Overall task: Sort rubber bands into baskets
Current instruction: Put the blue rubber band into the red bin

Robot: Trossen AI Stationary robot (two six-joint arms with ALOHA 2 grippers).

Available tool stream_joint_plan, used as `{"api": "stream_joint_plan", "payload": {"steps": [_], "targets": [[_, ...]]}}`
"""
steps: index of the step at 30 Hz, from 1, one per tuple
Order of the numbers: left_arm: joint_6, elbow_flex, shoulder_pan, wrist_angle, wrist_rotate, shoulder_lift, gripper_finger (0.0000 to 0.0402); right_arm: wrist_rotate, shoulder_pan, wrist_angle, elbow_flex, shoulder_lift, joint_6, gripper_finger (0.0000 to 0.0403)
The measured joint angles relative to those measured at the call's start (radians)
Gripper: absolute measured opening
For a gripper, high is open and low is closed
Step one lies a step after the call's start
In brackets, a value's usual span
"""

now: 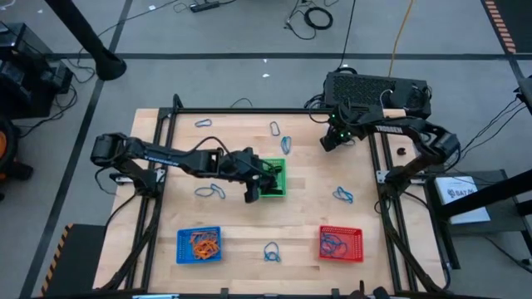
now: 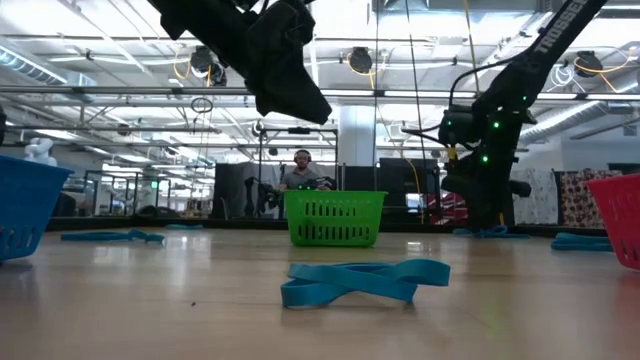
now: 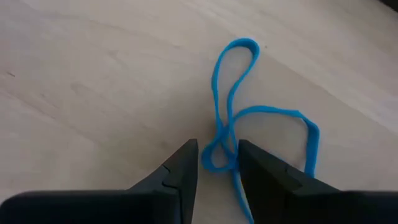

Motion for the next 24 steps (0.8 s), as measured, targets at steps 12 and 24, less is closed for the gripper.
{"api": "stream_joint_plan", "payload": {"steps": [12, 24], "targets": [[-0.001, 0.0, -0.006, 0.005, -0.018, 0.0, 0.0138, 0.0, -0.006, 0.026, 0.0, 0.004, -0.028, 0.001], [0.008, -0.072, -0.037, 0.293, -0.017, 0.088, 0.0138, -0.193, 0.086, 0.145, 0.0, -0.046, -0.061, 0.0001]]}}
